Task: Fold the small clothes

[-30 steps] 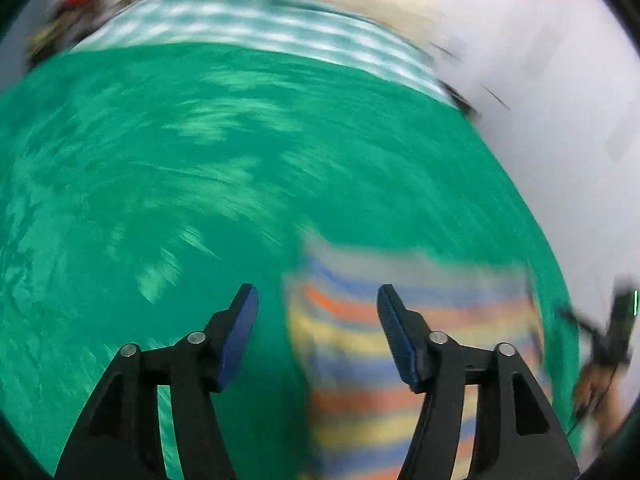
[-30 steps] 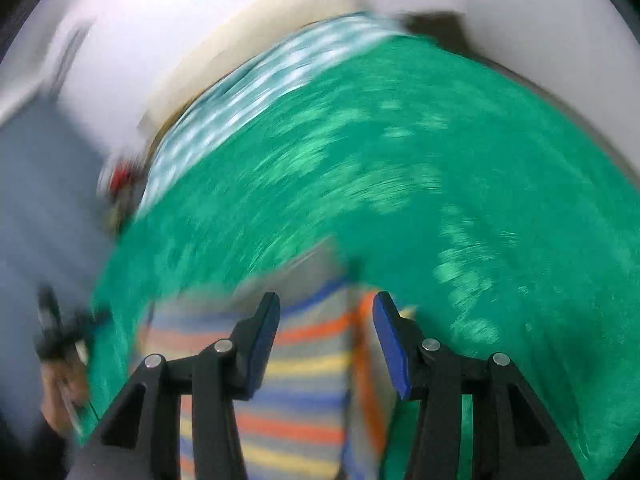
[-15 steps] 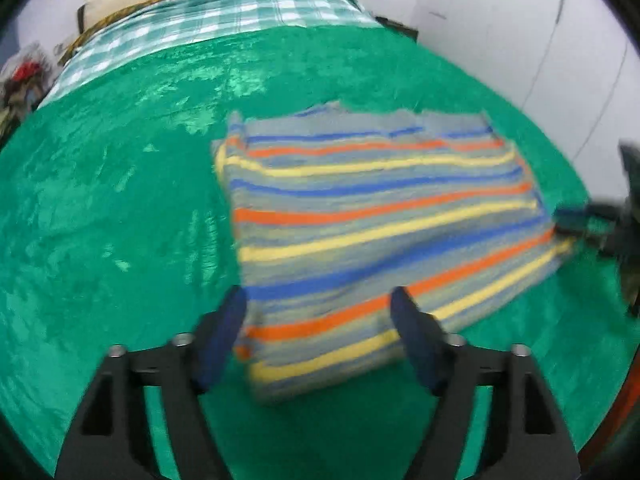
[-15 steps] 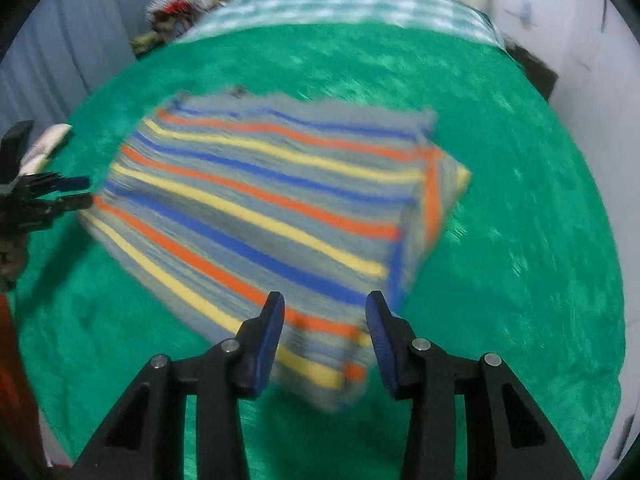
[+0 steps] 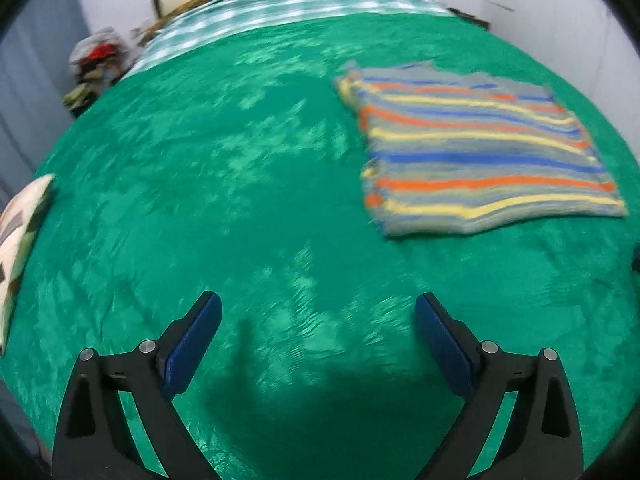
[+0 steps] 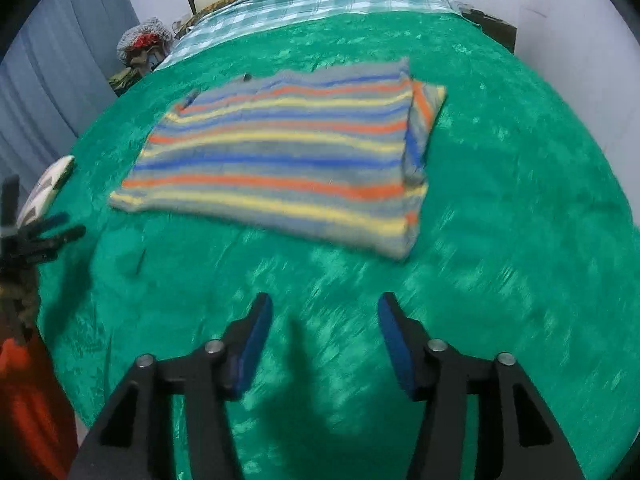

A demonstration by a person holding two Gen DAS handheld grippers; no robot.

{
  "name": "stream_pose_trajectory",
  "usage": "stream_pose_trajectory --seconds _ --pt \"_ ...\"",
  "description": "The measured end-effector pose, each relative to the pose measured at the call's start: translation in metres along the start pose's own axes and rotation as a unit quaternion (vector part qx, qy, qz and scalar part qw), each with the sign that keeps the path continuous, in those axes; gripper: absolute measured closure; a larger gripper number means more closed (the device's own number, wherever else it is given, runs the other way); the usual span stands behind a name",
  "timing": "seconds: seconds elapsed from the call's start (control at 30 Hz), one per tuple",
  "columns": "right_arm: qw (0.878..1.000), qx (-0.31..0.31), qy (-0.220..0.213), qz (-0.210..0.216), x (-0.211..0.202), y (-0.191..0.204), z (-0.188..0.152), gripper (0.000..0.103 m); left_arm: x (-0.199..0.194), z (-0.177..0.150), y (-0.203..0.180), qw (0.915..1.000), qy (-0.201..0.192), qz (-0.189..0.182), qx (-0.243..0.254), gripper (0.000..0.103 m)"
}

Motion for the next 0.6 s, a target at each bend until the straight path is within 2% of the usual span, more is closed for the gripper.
stream_pose_trajectory --seconds 0.03,0.1,0.2,0.27,0.4,0.6 --pt "1.0 0.007 0.006 -0.011 0.009 0.003 -0.011 0.044 0.007 -0.005 0.005 0.9999 0.01 0.009 -0.004 0.005" --pt "0.999 0.017 -0.026 -0.021 0.009 0.004 -0.019 0.04 0.021 -0.028 0.011 0.9994 0.029 0.01 -0.018 0.003" --pt "0.998 0.01 -0.047 -0.032 0.01 0.013 -0.027 0.031 0.025 -0.04 0.019 0.9987 -0.001 -0.009 -0.05 0.001" --pt "0.998 0.009 -0.054 -0.033 0.009 0.013 -0.029 0.027 0.028 -0.04 0.021 0.9983 -0.005 -0.019 -0.054 0.001" --pt "0.997 0.006 -0.071 -0.038 0.009 0.014 -0.032 0.025 0.022 -0.047 0.023 0.998 -0.022 -0.024 -0.055 0.001" --pt "0.997 0.009 -0.076 -0.033 0.015 0.017 -0.029 0.024 0.022 -0.041 0.02 0.9977 -0.026 -0.028 -0.056 0.001"
Point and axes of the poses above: each gripper's, at about its wrist camera, not at the fingertips, and x roughly the way its jaws point, y to its left, z to its top, the point moved 8 cm from there along x, roughly the way its jaws point, and after that the axes turned 14 degrees about -z, right-handed, at the moved point
